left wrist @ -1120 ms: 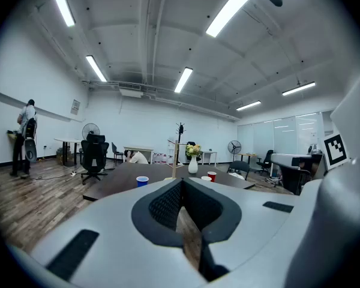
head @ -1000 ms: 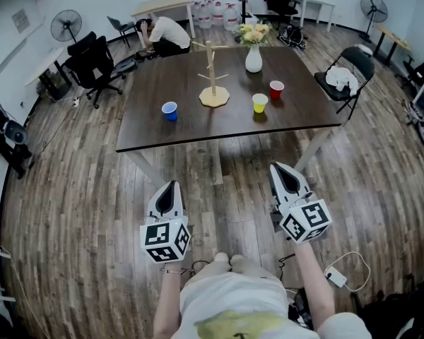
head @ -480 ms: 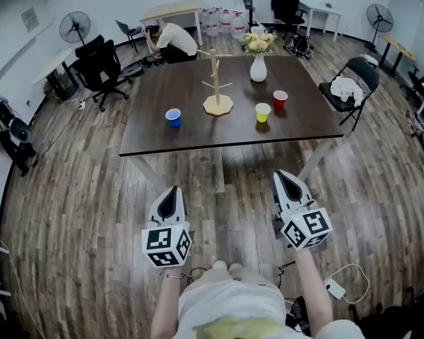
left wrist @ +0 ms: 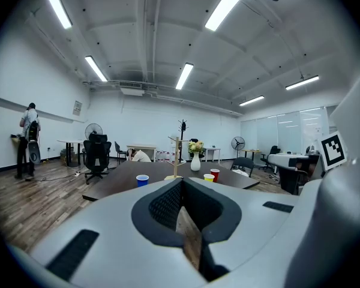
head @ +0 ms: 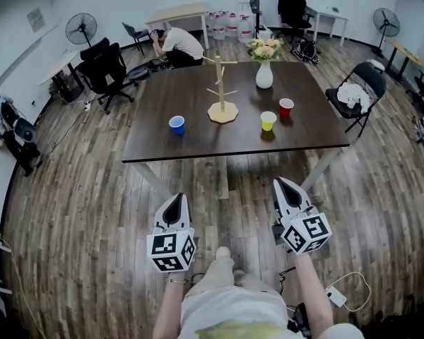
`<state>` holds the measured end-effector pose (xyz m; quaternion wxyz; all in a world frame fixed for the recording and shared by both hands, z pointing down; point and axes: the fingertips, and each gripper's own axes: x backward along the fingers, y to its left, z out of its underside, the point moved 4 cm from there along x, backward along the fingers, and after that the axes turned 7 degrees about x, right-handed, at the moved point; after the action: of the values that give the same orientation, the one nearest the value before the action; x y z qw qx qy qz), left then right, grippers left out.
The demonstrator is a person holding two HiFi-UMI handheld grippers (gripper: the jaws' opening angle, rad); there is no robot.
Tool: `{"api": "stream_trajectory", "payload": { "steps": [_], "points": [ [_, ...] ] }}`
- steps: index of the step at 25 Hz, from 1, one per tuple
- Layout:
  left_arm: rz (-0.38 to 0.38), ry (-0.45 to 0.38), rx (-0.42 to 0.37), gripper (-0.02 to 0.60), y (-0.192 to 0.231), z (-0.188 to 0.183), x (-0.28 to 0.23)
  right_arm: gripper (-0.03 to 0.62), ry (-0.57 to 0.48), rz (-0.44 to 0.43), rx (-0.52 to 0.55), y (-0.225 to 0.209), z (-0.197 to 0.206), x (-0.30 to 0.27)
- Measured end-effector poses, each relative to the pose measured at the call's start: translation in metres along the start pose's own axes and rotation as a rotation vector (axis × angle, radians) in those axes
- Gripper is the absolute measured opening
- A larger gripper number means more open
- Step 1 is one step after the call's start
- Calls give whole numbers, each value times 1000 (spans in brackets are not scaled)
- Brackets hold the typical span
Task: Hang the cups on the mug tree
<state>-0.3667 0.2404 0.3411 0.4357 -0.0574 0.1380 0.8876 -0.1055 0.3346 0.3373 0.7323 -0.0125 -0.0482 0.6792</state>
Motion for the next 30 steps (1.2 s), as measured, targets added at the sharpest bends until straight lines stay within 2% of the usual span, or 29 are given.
{"api": "stream_trajectory", "payload": {
  "steps": [18,30],
  "points": [
    [38,42,22,15,47,-22,-146,20,67,45,-60,-55,36,-133],
    [75,58,28,15,74,-32,-215,20,91,73,-77,-72,53,-196]
  ]
}}
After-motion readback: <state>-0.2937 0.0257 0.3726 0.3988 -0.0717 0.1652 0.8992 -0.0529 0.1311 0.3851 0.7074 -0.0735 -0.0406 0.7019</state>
